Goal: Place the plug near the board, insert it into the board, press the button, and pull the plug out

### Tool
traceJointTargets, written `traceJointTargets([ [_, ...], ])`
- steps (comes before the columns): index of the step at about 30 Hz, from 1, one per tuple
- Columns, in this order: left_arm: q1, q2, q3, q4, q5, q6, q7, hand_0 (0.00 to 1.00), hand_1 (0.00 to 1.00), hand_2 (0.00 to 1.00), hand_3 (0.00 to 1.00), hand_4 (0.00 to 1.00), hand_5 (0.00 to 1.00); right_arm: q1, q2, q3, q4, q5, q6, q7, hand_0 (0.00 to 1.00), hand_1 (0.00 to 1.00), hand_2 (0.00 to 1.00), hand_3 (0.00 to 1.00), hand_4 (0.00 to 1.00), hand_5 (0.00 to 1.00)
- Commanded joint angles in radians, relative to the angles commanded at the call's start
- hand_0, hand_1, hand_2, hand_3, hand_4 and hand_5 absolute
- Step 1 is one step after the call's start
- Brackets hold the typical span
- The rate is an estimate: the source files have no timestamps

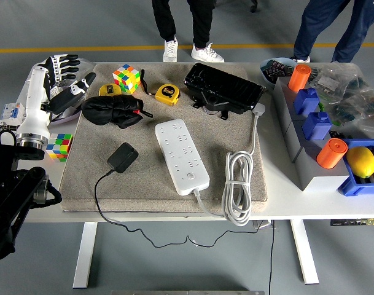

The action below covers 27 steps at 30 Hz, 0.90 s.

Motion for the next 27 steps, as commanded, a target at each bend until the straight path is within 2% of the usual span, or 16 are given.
traceJointTargets([
  [12,0.006,0.005,-0.031,-0.02,-0.001,-0.011,0.015,0.542,0.637,0.638,0.64,0.922,0.394,0.004,0.004,0.011,-0.006,-0.007,-0.002,-0.005,0.605,0.613,0.562,0.549,0.76,0.257],
  [27,0.009,0.01,-0.027,-0.015,0.003,-0.018,0.023,0.543,0.635,0.637,0.637,0.919,0.396,0.007,0.004,0.008,-0.008,-0.009,-0.005,-0.006,0.61,0.615,0.564,0.546,0.762,0.271],
])
